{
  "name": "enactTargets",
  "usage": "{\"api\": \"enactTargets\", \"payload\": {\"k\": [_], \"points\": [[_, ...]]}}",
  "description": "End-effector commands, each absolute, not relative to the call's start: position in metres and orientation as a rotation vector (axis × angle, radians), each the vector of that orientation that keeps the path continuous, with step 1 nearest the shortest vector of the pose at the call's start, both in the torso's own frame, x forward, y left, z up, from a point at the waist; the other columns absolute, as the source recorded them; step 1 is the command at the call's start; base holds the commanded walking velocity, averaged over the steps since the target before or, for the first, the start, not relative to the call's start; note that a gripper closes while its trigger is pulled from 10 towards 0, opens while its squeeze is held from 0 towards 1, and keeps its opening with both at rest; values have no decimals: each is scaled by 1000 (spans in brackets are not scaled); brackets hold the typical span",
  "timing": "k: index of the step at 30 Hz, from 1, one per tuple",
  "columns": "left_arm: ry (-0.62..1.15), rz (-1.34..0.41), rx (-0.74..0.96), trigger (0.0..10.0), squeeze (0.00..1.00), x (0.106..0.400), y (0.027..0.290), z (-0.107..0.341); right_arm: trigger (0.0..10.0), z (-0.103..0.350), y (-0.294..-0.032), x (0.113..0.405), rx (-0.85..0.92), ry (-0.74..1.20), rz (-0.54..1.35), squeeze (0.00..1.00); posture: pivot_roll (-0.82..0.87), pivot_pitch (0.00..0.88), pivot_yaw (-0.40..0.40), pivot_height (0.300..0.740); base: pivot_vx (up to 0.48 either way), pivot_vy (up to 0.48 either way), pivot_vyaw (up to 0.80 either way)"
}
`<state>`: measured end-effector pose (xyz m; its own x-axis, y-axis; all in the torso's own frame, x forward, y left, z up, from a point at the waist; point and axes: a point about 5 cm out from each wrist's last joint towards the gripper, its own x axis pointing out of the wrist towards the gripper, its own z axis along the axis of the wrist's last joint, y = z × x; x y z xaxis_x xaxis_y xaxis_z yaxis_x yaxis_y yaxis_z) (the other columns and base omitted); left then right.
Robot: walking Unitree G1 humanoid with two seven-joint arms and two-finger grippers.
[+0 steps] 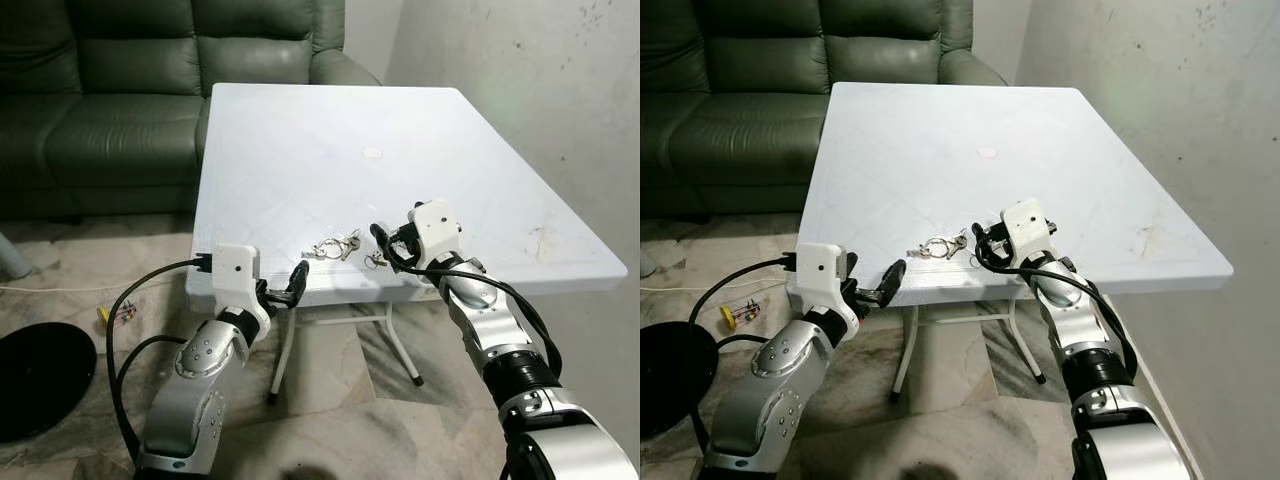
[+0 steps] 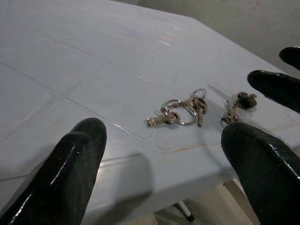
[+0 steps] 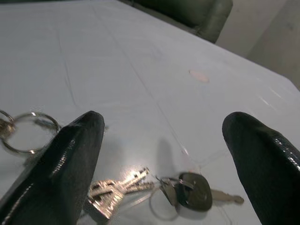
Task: Hang keys on a hook
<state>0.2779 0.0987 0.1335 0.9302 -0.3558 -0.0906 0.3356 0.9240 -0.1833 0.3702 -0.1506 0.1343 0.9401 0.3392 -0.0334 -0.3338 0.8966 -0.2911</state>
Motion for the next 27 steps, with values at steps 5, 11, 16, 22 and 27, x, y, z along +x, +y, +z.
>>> {"api": "enactTargets", "payload": {"k": [5, 11, 16, 22, 27], "points": [[132, -378, -160, 10000, 0, 272, 95, 138, 10000, 137, -156, 375, -356, -17, 351, 0, 56, 137, -61, 740, 0, 0, 0], [143, -384, -163, 10000, 0, 267, 94, 139, 10000, 139, -150, 379, -417, -24, 360, 0, 61, 152, -59, 740, 0, 0, 0], [151, -380, -165, 10000, 0, 265, 94, 139, 10000, 143, -146, 383, -434, -26, 358, 0, 71, 165, -60, 740, 0, 0, 0], [168, -365, -171, 10000, 0, 258, 96, 140, 10000, 150, -139, 388, -471, -45, 370, 0, 87, 189, -61, 740, 0, 0, 0], [176, -360, -175, 10000, 0, 255, 96, 140, 10000, 155, -141, 391, -489, -41, 370, 0, 93, 202, -62, 740, 0, 0, 0]]}}
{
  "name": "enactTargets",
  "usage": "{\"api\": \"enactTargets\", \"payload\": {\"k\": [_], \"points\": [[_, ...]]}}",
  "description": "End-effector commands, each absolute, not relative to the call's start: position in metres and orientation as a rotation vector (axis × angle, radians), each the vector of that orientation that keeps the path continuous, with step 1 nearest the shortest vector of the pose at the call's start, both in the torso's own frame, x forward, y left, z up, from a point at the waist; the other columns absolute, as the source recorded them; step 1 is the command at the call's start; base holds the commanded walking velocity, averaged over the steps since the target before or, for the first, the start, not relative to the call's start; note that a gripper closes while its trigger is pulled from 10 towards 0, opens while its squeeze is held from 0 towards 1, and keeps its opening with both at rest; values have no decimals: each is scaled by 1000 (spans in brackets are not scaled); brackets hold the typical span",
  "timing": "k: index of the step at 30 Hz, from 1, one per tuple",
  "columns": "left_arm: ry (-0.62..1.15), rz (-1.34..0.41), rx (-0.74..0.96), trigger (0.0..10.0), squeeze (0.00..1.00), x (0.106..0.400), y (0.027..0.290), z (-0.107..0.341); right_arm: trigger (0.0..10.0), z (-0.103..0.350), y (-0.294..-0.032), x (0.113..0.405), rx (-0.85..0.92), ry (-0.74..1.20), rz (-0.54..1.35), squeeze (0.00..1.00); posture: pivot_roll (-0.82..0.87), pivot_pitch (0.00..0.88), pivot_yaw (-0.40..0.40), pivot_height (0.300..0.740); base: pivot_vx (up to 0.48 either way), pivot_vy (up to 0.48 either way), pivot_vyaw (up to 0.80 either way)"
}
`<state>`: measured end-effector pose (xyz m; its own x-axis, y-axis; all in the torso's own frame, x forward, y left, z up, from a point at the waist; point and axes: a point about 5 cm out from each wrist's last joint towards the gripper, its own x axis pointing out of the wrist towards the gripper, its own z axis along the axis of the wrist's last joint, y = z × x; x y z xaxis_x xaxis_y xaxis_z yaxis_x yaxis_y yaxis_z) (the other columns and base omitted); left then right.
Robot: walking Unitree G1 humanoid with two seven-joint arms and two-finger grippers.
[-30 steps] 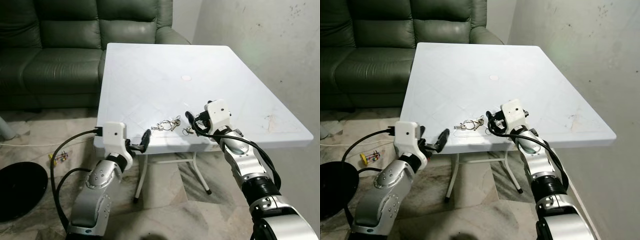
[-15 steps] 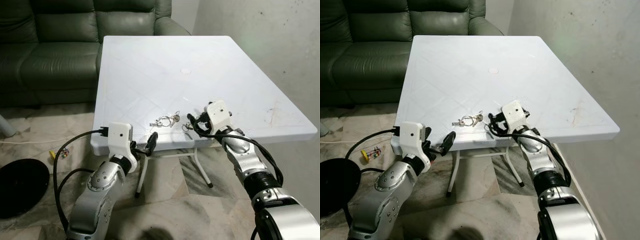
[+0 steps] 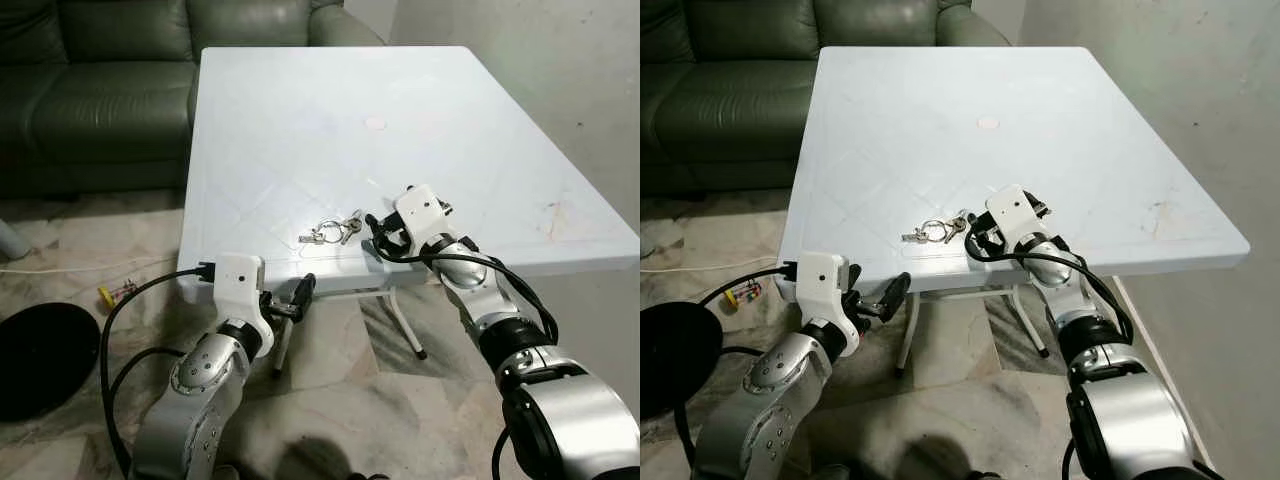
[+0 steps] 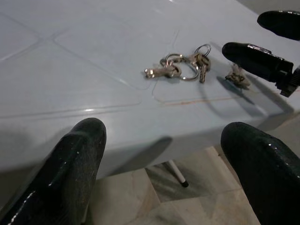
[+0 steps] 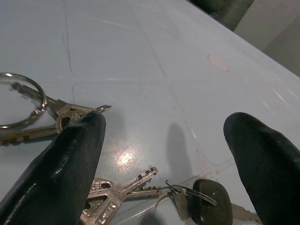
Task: Hang keys on a hook
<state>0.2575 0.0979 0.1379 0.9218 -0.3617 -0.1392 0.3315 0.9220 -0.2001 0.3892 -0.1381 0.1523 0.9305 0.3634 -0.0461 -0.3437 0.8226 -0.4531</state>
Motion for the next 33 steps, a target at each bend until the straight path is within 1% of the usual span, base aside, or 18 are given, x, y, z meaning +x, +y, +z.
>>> {"api": "enactTargets", "payload": {"k": [1, 7, 8, 12, 13, 15, 16, 17, 18, 19, 20, 22, 23, 28, 33], "points": [[181, -358, -177, 10000, 0, 253, 96, 140, 10000, 157, -144, 392, -504, -35, 368, 0, 96, 210, -63, 740, 0, 0, 0], [195, -351, -184, 10000, 0, 249, 96, 139, 10000, 161, -152, 395, -526, -21, 352, 0, 99, 224, -65, 740, 0, 0, 0], [198, -350, -186, 10000, 0, 248, 95, 138, 9725, 162, -155, 396, -526, -14, 342, 0, 100, 228, -66, 740, 0, 0, 0], [204, -348, -190, 10000, 0, 246, 95, 138, 9529, 165, -162, 397, -506, -2, 317, 0, 101, 233, -66, 740, 0, 0, 0], [207, -347, -194, 10000, 0, 245, 94, 138, 5765, 166, -166, 398, -489, 4, 311, 0, 101, 238, -67, 740, 0, 0, 0], [208, -346, -195, 10000, 0, 244, 94, 138, 5765, 166, -168, 398, -479, 12, 307, 0, 101, 238, -67, 740, 0, 0, 0], [209, -345, -196, 10000, 0, 244, 94, 138, 6745, 166, -170, 398, -457, 22, 317, 0, 101, 240, -67, 740, 0, 0, 0], [209, -345, -196, 10000, 0, 244, 94, 138, 6745, 166, -170, 398, -457, 22, 317, 0, 101, 240, -67, 740, 0, 0, 0], [210, -343, -196, 10000, 0, 244, 94, 138, 4000, 165, -171, 397, -430, 29, 335, 0, 100, 242, -67, 740, 0, 0, 0], [211, -342, -197, 10000, 0, 244, 94, 138, 4000, 164, -172, 396, -403, 35, 353, 0, 100, 242, -67, 740, 0, 0, 0], [211, -341, -198, 10000, 0, 244, 94, 139, 2000, 163, -172, 396, -382, 38, 367, 0, 100, 244, -67, 740, 0, 0, 0], [212, -340, -199, 10000, 0, 244, 94, 139, 2000, 162, -173, 395, -367, 45, 386, 0, 100, 245, -66, 740, 0, 0, 0], [213, -337, -200, 10000, 0, 244, 94, 139, 0, 160, -174, 393, -339, 55, 421, 0, 99, 248, -66, 740, 0, 0, 0], [218, -334, -204, 10000, 0, 243, 94, 138, 0, 156, -178, 390, -286, 72, 468, 0, 98, 254, -65, 740, 0, 0, 0], [219, -332, -207, 10000, 0, 243, 92, 139, 0, 154, -181, 389, -279, 76, 466, 0, 98, 254, -65, 740, 0, 0, 0]]}}
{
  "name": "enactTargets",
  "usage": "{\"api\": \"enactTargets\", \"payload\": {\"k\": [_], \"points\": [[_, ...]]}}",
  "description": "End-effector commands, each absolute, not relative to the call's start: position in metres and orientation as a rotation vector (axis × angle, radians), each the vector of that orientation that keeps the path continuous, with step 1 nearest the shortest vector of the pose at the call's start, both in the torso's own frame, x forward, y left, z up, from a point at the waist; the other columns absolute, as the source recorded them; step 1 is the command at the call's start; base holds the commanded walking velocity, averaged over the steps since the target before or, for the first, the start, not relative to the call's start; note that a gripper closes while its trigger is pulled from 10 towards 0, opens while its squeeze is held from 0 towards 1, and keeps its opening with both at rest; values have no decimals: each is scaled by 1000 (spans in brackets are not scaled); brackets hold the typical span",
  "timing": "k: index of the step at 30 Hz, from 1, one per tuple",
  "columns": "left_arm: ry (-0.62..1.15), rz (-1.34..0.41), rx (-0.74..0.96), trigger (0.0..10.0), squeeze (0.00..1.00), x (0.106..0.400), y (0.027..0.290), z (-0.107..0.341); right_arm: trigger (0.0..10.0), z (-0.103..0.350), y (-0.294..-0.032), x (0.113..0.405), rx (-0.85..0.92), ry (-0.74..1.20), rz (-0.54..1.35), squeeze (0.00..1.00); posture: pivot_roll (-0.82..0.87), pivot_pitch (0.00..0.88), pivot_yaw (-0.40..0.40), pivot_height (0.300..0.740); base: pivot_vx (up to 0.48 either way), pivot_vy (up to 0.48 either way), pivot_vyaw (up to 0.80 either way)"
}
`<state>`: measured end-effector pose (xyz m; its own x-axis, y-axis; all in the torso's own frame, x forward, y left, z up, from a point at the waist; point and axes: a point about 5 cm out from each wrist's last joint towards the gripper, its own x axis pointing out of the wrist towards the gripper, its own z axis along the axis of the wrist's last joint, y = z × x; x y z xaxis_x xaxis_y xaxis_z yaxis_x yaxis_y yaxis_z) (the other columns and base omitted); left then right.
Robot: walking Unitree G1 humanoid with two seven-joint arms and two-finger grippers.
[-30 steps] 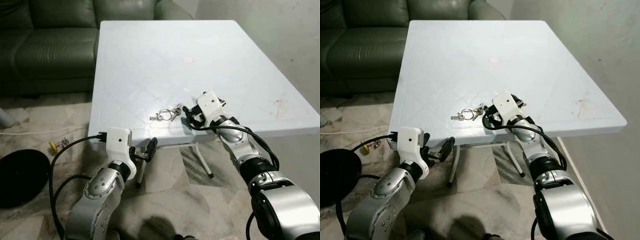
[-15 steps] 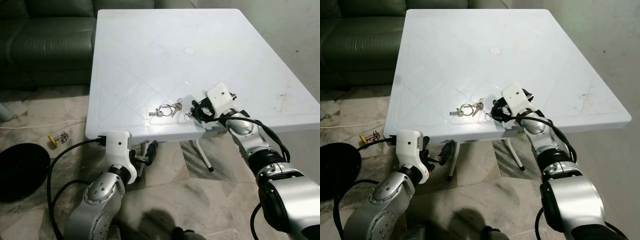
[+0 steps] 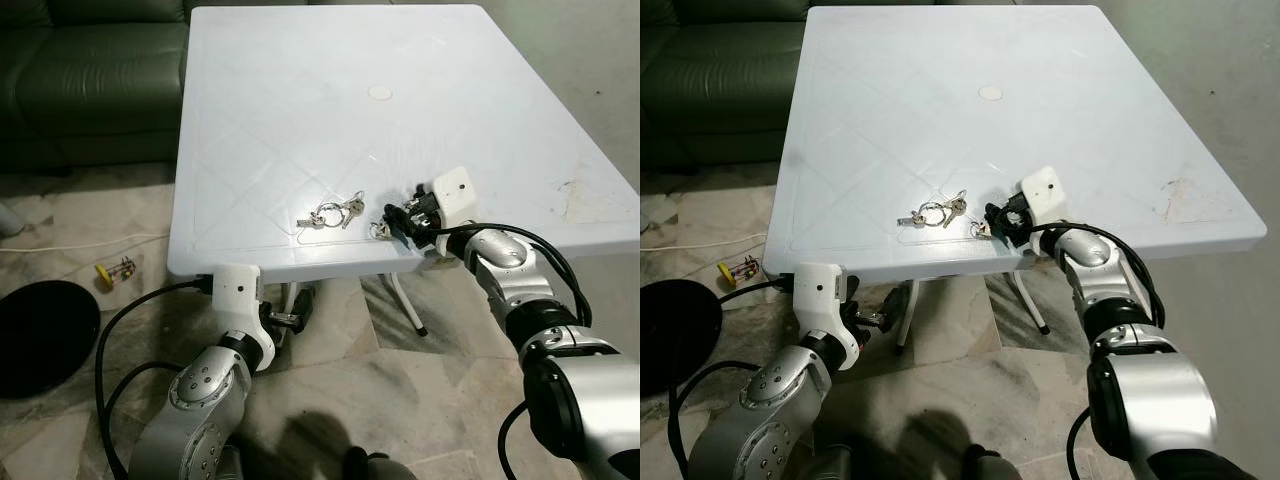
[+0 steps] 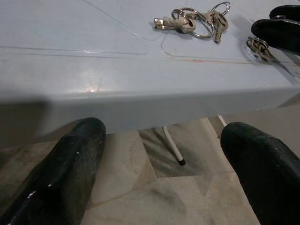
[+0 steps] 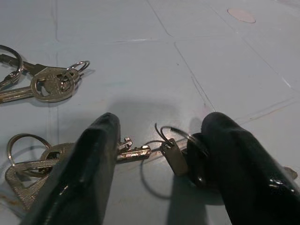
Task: Hang keys on a hook
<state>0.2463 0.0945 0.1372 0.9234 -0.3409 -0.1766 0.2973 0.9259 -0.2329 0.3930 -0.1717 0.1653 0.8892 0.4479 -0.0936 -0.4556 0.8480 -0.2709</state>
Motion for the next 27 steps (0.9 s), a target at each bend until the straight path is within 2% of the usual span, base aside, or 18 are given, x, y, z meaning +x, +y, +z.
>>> {"api": "enactTargets", "payload": {"k": [1, 27], "points": [[220, -332, -207, 10000, 0, 243, 92, 138, 0, 154, -181, 389, -289, 74, 457, 0, 98, 254, -65, 740, 0, 0, 0], [225, -335, -222, 10000, 0, 241, 88, 140, 0, 160, -182, 390, -296, 32, 429, 0, 103, 264, -62, 740, 0, 0, 0]]}}
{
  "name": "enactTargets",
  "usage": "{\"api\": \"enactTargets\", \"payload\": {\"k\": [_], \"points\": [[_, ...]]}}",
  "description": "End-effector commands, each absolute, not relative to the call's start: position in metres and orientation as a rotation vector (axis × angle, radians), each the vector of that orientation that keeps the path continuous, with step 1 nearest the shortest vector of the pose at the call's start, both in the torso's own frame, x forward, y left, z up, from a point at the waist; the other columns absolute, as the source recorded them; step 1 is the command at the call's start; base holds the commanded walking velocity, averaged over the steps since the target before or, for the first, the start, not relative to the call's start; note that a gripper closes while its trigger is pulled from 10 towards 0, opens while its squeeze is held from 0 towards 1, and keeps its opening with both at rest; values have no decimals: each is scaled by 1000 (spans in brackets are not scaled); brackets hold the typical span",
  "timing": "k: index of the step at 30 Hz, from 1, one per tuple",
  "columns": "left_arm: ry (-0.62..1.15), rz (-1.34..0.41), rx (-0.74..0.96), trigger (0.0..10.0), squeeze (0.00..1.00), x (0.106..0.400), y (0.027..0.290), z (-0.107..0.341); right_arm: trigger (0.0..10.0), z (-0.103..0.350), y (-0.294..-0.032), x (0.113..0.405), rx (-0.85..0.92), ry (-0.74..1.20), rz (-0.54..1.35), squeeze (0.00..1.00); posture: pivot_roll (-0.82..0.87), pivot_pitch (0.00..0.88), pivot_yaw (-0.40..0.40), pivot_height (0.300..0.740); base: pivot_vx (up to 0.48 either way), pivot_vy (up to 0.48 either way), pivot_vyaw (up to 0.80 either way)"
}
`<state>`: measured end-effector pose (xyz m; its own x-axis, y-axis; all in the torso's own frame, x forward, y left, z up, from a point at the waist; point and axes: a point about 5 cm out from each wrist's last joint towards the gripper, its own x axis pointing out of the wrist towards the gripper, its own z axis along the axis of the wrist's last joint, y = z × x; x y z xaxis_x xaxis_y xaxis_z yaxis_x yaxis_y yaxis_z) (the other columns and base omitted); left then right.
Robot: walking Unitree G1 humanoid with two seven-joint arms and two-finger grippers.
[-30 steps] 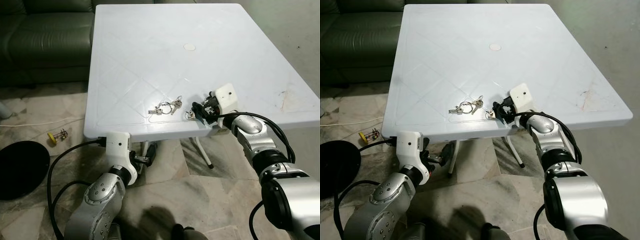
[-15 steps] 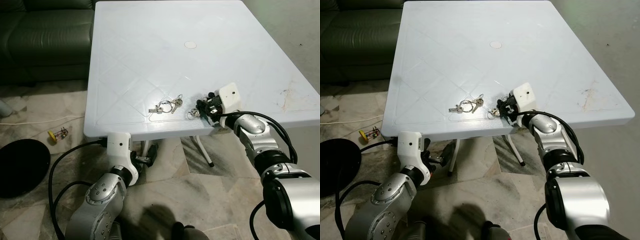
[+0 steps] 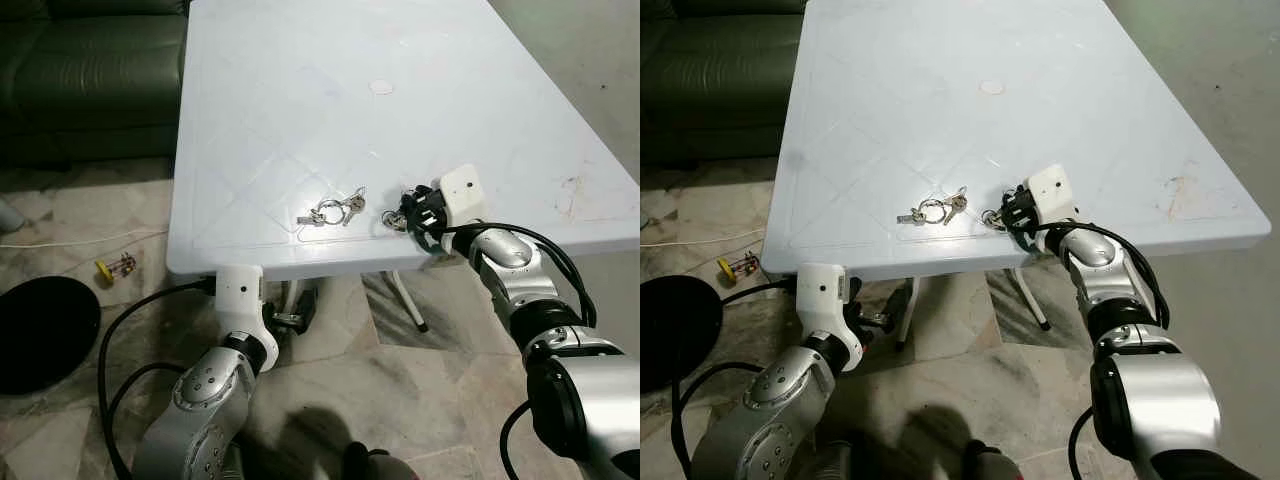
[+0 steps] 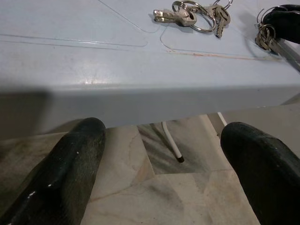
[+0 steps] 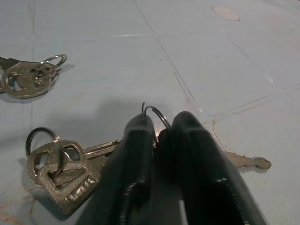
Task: Hang keys on a hook
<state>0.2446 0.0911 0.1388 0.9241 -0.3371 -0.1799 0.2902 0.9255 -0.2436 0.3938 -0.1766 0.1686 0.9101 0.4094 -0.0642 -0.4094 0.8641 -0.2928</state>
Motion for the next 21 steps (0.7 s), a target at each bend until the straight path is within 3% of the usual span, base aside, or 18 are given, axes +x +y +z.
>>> {"api": "enactTargets", "payload": {"k": [1, 5, 6, 7, 8, 9, 10, 11, 14, 16, 21], "points": [[225, -335, -223, 10000, 0, 241, 87, 140, 0, 160, -182, 391, -305, 37, 422, 0, 103, 264, -62, 740, 0, 0, 0], [228, -334, -224, 10000, 0, 241, 87, 140, 0, 159, -182, 391, -310, 41, 421, 0, 103, 264, -62, 740, 0, 0, 0], [228, -335, -224, 10000, 0, 241, 87, 140, 1961, 158, -181, 391, -309, 47, 422, 0, 103, 264, -62, 740, 0, 0, 0], [228, -334, -225, 10000, 0, 241, 87, 140, 9294, 157, -181, 391, -311, 58, 418, 0, 103, 264, -62, 740, 0, 0, 0], [228, -334, -225, 10000, 0, 241, 87, 140, 10000, 157, -181, 391, -296, 66, 421, 0, 103, 264, -62, 740, 0, 0, 0], [228, -335, -225, 10000, 0, 241, 87, 140, 10000, 157, -182, 391, -244, 69, 431, 886, 103, 264, -62, 740, 0, 0, 0], [228, -335, -224, 10000, 0, 241, 87, 140, 10000, 157, -182, 391, -230, 69, 434, 886, 103, 264, -62, 740, 0, 0, 0], [228, -335, -224, 10000, 0, 241, 87, 140, 10000, 157, -182, 391, -237, 66, 423, 1000, 104, 265, -62, 740, 0, 0, 0], [228, -336, -227, 10000, 0, 241, 87, 140, 10000, 158, -183, 391, -251, 64, 415, 1000, 104, 265, -62, 740, 0, 0, 0], [227, -338, -228, 10000, 0, 240, 86, 140, 10000, 159, -182, 391, -257, 56, 435, 0, 104, 263, -63, 740, 0, 0, 0], [229, -339, -230, 10000, 0, 240, 85, 140, 10000, 161, -185, 391, -239, 54, 430, 0, 104, 263, -62, 740, 0, 0, 0]]}}
